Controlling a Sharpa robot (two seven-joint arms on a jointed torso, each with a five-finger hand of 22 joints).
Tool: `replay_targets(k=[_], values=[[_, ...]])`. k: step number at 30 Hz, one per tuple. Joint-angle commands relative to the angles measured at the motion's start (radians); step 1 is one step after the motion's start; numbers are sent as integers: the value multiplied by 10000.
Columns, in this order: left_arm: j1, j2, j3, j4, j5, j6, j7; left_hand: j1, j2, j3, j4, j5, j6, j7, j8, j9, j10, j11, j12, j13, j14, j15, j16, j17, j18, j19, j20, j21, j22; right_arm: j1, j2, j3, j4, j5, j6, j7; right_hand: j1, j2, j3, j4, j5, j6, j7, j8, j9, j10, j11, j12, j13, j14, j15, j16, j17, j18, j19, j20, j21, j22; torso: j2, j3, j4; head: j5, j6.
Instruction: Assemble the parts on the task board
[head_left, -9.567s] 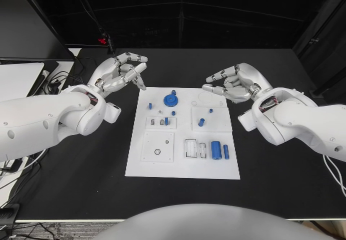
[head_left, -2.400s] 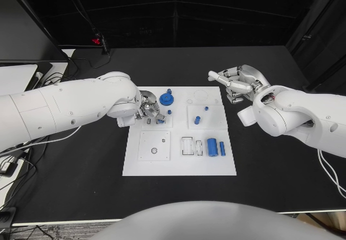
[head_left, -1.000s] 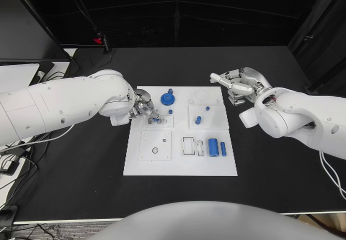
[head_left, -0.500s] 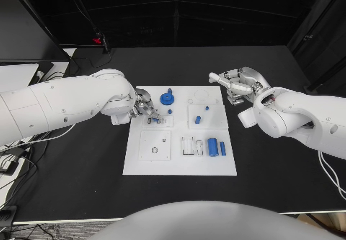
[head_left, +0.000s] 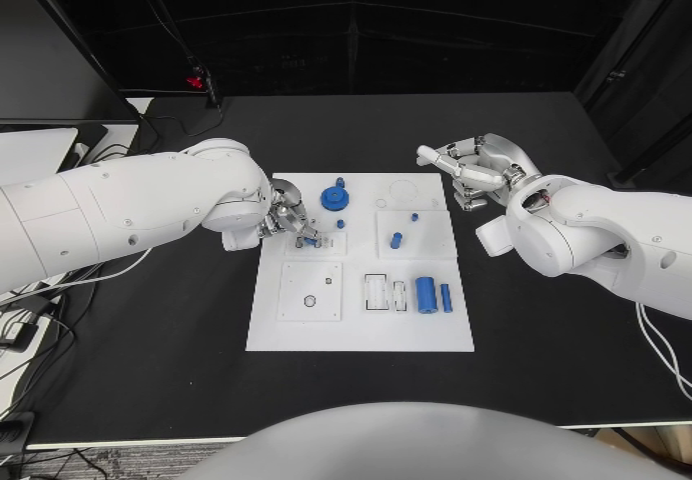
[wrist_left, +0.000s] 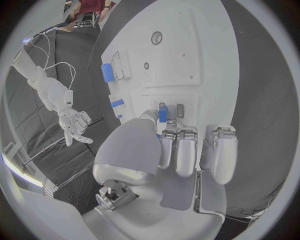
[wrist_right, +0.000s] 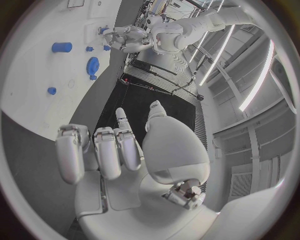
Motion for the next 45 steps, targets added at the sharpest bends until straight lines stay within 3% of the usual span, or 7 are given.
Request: replay_targets(k=[1,26,30,45], values=[[7,25,4,-1,-41,122,-82,-62,2,0,29,-42,29,-1,-36,75,1062,-28,-24,2631,1028,-54,8,2634,-62,1027,-57,32,2633,13,10,4,28,25,101,135,-52,69,-72,5,63,-91,-7,48,-11,1076,-16,25,2632,1076,9,25,2635,-12,503,-1,-49,2349,8,1,7,7,-1],[-50,249,4,-120,-41,194,-95,-121,55,37,39,-158,22,10,-84,107,1062,-17,-24,2631,1028,-49,8,2634,-62,1027,-51,32,2633,12,19,4,33,299,176,150,-78,83,-91,6,55,-106,-13,57,-15,1076,-22,25,2632,1076,3,25,2635,-12,502,-5,-49,2349,-1,2,-6,-17,-1],[-60,287,4,-126,-42,152,-152,-131,70,45,41,-157,18,12,-91,110,1062,-15,-24,2631,1028,-47,8,2634,-62,1027,-50,32,2633,12,20,4,32,446,201,162,-92,90,-100,6,54,-112,-15,61,-16,1076,-24,25,2632,1076,1,25,2635,-13,505,-7,-45,2350,-4,4,16,-60,-1],[-67,236,3,-156,-43,368,-434,-159,90,52,44,-160,11,18,-105,114,1062,-10,-24,2631,1028,-44,8,2634,-62,1027,-49,32,2633,11,15,3,56,695,220,184,-104,97,-107,5,55,-118,-16,66,-17,1076,-26,25,2632,1076,-1,25,2635,-15,509,-9,-40,2353,1,-1,2,-42,-1]])
